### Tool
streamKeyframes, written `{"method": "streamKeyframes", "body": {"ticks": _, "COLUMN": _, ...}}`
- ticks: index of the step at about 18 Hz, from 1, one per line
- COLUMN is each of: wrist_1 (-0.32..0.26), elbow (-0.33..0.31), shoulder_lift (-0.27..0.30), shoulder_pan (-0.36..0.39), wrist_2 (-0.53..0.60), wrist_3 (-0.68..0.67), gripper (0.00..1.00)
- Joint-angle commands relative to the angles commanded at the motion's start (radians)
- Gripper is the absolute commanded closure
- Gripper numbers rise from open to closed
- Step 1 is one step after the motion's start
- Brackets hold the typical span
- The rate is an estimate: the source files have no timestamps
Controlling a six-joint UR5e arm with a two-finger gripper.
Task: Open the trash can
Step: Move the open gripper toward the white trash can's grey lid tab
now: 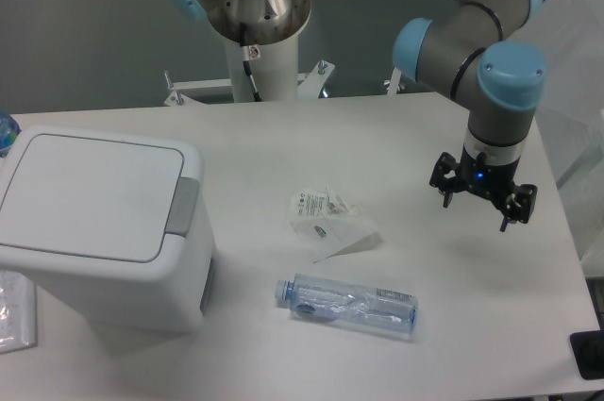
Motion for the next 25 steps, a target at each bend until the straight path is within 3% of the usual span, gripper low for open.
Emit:
{"method": "streamKeyframes", "body": {"ticks": 10, "wrist_1": -0.014, "elbow": 0.005, "shoulder_lift": 0.014, "shoulder_pan": -0.021, "wrist_2": -0.011, "wrist_3": -0.018, "gripper": 0.00}}
{"method": "streamKeyframes", "body": {"ticks": 13, "wrist_1": -0.014, "elbow": 0.002, "shoulder_lift": 0.023, "shoulder_pan": -0.057, "wrist_2": -0.105, "wrist_3": -0.188, "gripper": 0.00}}
{"method": "streamKeyframes", "body": {"ticks": 16, "wrist_1": -0.003, "elbow": 0.012, "shoulder_lift": 0.051, "shoulder_pan": -0.077, "wrist_2": -0.216, "wrist_3": -0.450, "gripper": 0.00}}
{"method": "streamKeyframes", "body": {"ticks": 19, "wrist_1": 0.000, "elbow": 0.043, "shoulder_lift": 0.043, "shoulder_pan": -0.124, "wrist_2": -0.258, "wrist_3": -0.677, "gripper": 0.00}}
{"method": "streamKeyframes", "body": {"ticks": 22, "wrist_1": 0.000, "elbow": 0.069, "shoulder_lift": 0.041, "shoulder_pan": -0.158, "wrist_2": -0.267, "wrist_3": -0.845, "gripper": 0.00}}
{"method": "streamKeyframes", "body": {"ticks": 25, "wrist_1": -0.002, "elbow": 0.080, "shoulder_lift": 0.051, "shoulder_pan": -0.179, "wrist_2": -0.314, "wrist_3": -0.903, "gripper": 0.00}}
